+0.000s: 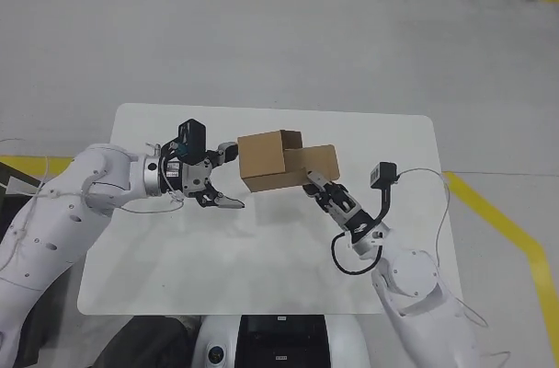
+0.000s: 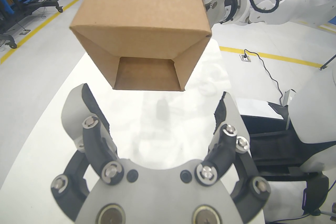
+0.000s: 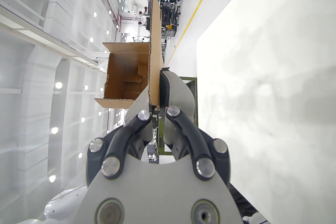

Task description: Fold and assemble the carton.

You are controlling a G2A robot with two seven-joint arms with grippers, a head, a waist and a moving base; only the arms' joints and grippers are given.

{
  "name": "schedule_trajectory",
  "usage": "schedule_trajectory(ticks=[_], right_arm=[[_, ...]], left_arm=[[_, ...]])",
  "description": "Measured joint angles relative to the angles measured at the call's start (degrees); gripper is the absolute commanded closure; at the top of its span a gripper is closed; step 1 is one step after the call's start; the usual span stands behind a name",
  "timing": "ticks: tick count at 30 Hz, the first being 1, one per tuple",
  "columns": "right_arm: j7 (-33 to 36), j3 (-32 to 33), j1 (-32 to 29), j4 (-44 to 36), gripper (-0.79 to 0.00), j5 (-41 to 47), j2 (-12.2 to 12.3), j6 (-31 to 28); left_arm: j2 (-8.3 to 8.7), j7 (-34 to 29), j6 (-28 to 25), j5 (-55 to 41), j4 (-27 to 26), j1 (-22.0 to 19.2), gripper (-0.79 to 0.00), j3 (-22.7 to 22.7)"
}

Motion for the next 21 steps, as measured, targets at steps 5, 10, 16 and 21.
schedule_trajectory(ticks=[5, 10, 16, 21], right_arm=[[0.49, -0.05, -0.78, 0.99, 0.0, 0.29, 0.12, -2.71], [0.48, 0.41, -0.95, 2.83, 0.0, 3.4, 0.12, -4.48], [0.2, 0.18, -0.75, 3.67, 0.0, 4.57, 0.08, -5.79], [0.53, -0.38, -0.25, 4.19, 0.0, 4.31, 0.08, -6.44]], left_arm=[[-0.75, 3.78, 1.98, 2.57, 0.57, 1.18, -0.785, -0.32], [-2.13, 10.35, 0.75, 7.64, 3.7, 1.27, -0.785, 0.49], [-3.96, 17.53, -0.34, 13.12, 6.68, 0.75, -0.785, 2.43], [-5.27, 21.36, -0.32, 15.1, 8.32, -0.55, -0.785, 5.47]])
